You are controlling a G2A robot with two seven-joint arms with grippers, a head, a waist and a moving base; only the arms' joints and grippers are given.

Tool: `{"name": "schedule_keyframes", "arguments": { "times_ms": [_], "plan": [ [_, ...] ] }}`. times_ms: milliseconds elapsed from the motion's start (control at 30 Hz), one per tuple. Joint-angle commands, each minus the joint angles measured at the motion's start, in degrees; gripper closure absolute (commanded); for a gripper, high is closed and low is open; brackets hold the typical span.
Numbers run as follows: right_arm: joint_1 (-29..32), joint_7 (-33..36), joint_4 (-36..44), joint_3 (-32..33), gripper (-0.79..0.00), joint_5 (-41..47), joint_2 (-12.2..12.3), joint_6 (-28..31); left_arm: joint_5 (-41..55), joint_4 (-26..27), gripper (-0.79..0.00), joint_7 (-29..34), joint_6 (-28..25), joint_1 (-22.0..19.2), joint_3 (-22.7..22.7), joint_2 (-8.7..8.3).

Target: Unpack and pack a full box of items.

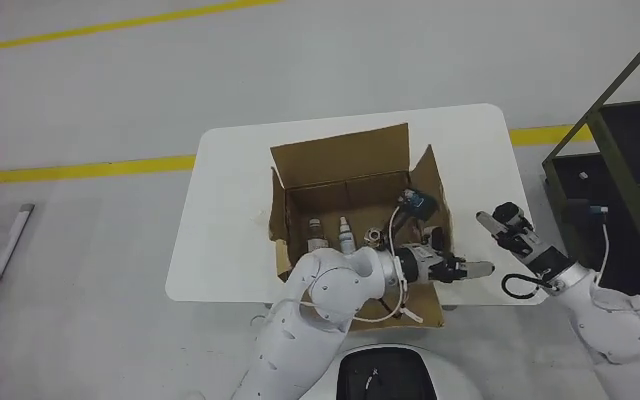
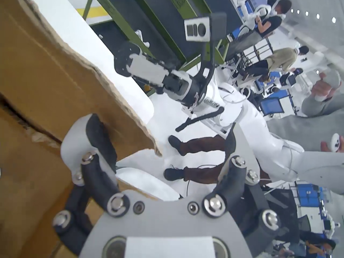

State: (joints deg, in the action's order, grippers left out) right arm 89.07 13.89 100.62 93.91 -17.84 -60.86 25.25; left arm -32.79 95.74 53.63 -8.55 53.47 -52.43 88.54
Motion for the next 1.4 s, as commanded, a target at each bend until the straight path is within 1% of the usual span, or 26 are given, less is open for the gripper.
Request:
{"name": "schedule_keyframes", "arguments": {
  "times_ms": [0,33,100,133,233,300,333,500,733,800,833,867,900,933,967,1033,1133,1233,1333,1367],
  "plan": [
    [0.4,0.6,0.6,1.9,-0.434,0.4,0.2,0.0,-0.9,-1.4,-0.785,0.1,-0.3,-1.4,1.9,0.24],
    [0.6,1.1,1.1,2.6,-0.385,0.6,0.2,-0.1,-1.3,-2.2,-0.785,0.1,-0.4,-2.1,2.7,0.36],
    [0.8,2.4,2.0,3.9,-0.345,0.2,0.4,-0.6,-1.3,-3.8,-0.785,-0.1,-0.1,-3.0,4.0,0.62],
    [0.8,3.1,2.6,4.3,-0.339,-0.2,0.5,-0.9,-1.4,-4.5,-0.785,-0.2,-0.1,-3.5,4.4,0.72],
    [0.0,4.7,3.5,5.2,-0.339,-0.4,0.6,-1.4,-1.5,-6.4,-0.785,-0.6,-0.1,-4.3,5.4,0.91],
    [-0.8,5.6,4.1,5.4,-0.379,-2.4,0.8,-1.9,-1.6,-7.3,-0.785,-0.6,0.5,-4.7,5.8,0.97],
    [-1.2,5.9,4.2,5.2,-0.382,-3.3,0.8,-2.3,-1.5,-7.5,-0.785,-0.7,0.5,-4.8,5.8,0.99],
    [-3.9,7.3,2.7,2.4,-0.369,-6.5,0.7,-4.5,-1.6,-8.1,-0.785,-0.9,0.8,-5.2,5.9,0.94],
    [-7.0,8.2,-2.4,-1.6,-0.348,-5.6,0.4,-3.8,-2.2,-8.3,-0.785,-1.1,0.9,-5.3,5.8,0.73],
    [-7.8,8.4,-3.8,-2.3,-0.299,-5.3,0.3,-3.2,-2.3,-8.3,-0.785,-1.1,1.1,-5.2,5.7,0.65],
    [-8.2,8.5,-4.3,-2.7,-0.262,-4.9,0.3,-2.9,-2.3,-8.2,-0.785,-1.1,1.0,-5.2,5.7,0.61],
    [-8.6,8.6,-4.8,-2.9,-0.2,-4.7,0.2,-2.7,-2.3,-8.2,-0.785,-1.0,1.0,-5.2,5.6,0.56],
    [-8.9,8.7,-5.2,-3.2,-0.157,-4.6,0.2,-2.5,-2.3,-8.2,-0.785,-1.0,1.0,-5.2,5.4,0.51],
    [-9.1,8.7,-5.5,-3.4,-0.04,-4.4,0.2,-2.3,-2.4,-8.1,-0.785,-1.0,1.1,-5.2,5.2,0.45],
    [-9.3,8.6,-5.8,-3.5,0.0,-4.0,0.2,-1.9,-2.9,-8.2,-0.785,-1.4,1.0,-5.3,5.0,0.36],
    [-9.5,8.2,-6.2,-3.8,0.0,-3.9,0.1,-1.2,-3.8,-8.2,-0.785,-1.8,0.9,-5.3,4.4,0.16],
    [-9.4,7.2,-6.4,-3.9,0.0,-3.4,0.0,-0.9,-6.8,-7.1,-0.785,-2.2,1.0,-5.5,3.2,-0.31],
    [-9.0,6.5,-6.0,-4.1,0.0,-3.3,0.0,-0.7,-12.4,-4.7,-0.785,-1.7,1.7,-5.6,1.5,-1.08],
    [-8.6,6.1,-5.4,-4.4,0.0,-3.5,-0.1,-0.6,-25.7,-1.0,-0.785,3.1,-0.6,-6.6,1.0,-2.38],
    [-8.5,6.0,-5.3,-4.4,0.0,-3.5,-0.1,-0.6,-29.5,0.3,-0.785,4.3,-1.0,-6.3,0.7,-2.79]
  ]
}}
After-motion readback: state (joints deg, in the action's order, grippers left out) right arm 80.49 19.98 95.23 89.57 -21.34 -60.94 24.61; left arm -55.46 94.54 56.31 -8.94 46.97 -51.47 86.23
